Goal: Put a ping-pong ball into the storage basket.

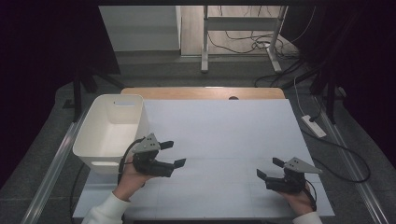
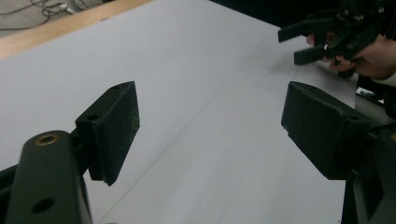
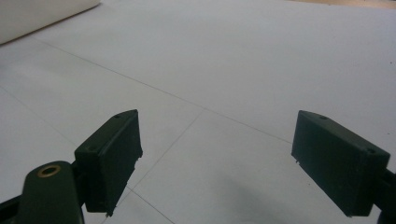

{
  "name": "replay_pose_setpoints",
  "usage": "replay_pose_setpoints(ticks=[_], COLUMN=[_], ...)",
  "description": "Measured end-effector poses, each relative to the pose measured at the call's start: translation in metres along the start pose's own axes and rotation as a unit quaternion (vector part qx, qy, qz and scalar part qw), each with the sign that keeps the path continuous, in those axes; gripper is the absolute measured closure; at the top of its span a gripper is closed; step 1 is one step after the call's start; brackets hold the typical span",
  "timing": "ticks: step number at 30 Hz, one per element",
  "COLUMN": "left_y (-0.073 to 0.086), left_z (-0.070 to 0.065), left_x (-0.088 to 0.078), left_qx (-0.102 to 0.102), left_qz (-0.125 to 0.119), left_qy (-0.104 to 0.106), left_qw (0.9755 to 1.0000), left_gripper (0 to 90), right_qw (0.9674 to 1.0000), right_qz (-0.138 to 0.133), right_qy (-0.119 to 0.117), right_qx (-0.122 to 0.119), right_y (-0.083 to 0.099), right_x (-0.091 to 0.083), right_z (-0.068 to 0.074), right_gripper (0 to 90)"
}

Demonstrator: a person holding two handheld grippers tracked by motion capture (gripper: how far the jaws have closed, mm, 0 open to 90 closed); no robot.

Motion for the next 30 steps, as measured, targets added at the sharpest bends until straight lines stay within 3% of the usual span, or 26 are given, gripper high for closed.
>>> replay_pose_setpoints(ticks=[12,13,22,30], left_y=[0.040,0.050,0.071,0.084], left_z=[-0.004,-0.004,0.000,0.001], left_x=[-0.003,-0.003,-0.006,-0.014], left_qx=[-0.003,-0.008,-0.018,-0.022], left_qz=[0.002,0.005,0.014,0.001], left_qy=[-0.008,-0.006,-0.012,-0.021], left_qw=[1.0000,0.9999,0.9997,0.9996], left_gripper=[18.7,18.7,18.2,18.4], right_qw=[1.0000,1.0000,1.0000,0.9999], right_qz=[0.002,0.002,0.001,0.003], right_qy=[-0.001,-0.001,-0.005,-0.011], right_qx=[-0.003,-0.003,-0.004,-0.011], right_y=[0.000,0.000,0.001,0.003], right_x=[0.000,0.000,0.001,0.001], right_z=[0.001,0.001,0.002,0.004], right_gripper=[16.0,16.0,15.9,15.9])
Point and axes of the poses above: each handheld gripper's, and its own axes: x roughly forward along the jaws, y roughly out of its underside, z roughly to its left, the point moved 7 cm from there along x, roughly forward along the jaws, and after that the axes turned 2 degrees about y, right-handed, at the moved point
